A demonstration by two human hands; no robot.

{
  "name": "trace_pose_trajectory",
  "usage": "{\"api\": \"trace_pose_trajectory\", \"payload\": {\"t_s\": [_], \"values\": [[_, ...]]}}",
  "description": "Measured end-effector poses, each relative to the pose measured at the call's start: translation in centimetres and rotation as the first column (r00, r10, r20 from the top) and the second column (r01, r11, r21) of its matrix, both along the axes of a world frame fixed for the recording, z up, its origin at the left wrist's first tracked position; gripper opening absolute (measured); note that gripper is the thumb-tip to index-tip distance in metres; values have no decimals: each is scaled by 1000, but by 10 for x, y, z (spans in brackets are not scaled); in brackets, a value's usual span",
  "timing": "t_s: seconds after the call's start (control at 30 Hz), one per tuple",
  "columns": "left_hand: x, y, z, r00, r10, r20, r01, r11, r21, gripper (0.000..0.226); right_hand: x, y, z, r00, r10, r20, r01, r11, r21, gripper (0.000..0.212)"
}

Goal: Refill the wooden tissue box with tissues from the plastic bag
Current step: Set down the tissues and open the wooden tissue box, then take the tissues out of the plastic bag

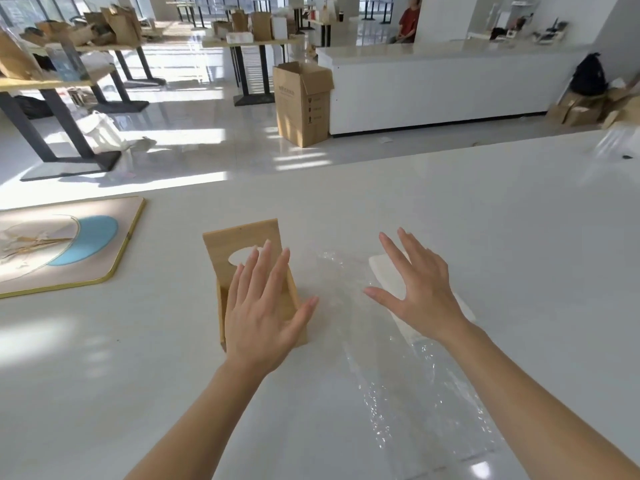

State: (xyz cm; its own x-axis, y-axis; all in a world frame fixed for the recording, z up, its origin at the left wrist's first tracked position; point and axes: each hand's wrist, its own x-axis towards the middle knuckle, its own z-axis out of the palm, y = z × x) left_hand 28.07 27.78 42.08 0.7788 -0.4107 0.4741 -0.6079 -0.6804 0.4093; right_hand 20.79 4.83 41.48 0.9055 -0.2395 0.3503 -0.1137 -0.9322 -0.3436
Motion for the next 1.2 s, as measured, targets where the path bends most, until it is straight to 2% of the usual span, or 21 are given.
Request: {"api": "trace_pose_trajectory", "payload": {"t_s": [0.27,0.5,0.57,0.7,0.8,0.87,1.0,1.2], "values": [[-40,-72,-12,978,-203,-42,205,978,44,76,-84,-57,-5,975,-219,-25,220,975,30,80],[-73,-118,-28,922,-383,-60,387,909,151,78,-133,-81,-13,947,-315,-59,318,947,42,79],[-87,-126,-36,880,-466,-94,474,845,249,84,-142,-86,-16,940,-333,-67,337,940,58,79],[-119,-134,-61,752,-632,-187,637,624,452,96,-153,-94,-23,931,-358,-70,363,930,65,78],[-135,-135,-73,740,-642,-203,624,540,565,93,-154,-96,-28,930,-357,-84,363,928,78,78],[-138,-135,-70,782,-602,-162,555,554,621,88,-154,-97,-32,933,-349,-91,356,930,88,78],[-138,-138,-71,806,-587,-76,509,622,594,71,-153,-96,-41,937,-331,-114,343,933,113,77],[-128,-151,-65,849,-527,-24,463,722,514,26,-152,-94,-44,950,-299,-87,308,944,120,76]]}}
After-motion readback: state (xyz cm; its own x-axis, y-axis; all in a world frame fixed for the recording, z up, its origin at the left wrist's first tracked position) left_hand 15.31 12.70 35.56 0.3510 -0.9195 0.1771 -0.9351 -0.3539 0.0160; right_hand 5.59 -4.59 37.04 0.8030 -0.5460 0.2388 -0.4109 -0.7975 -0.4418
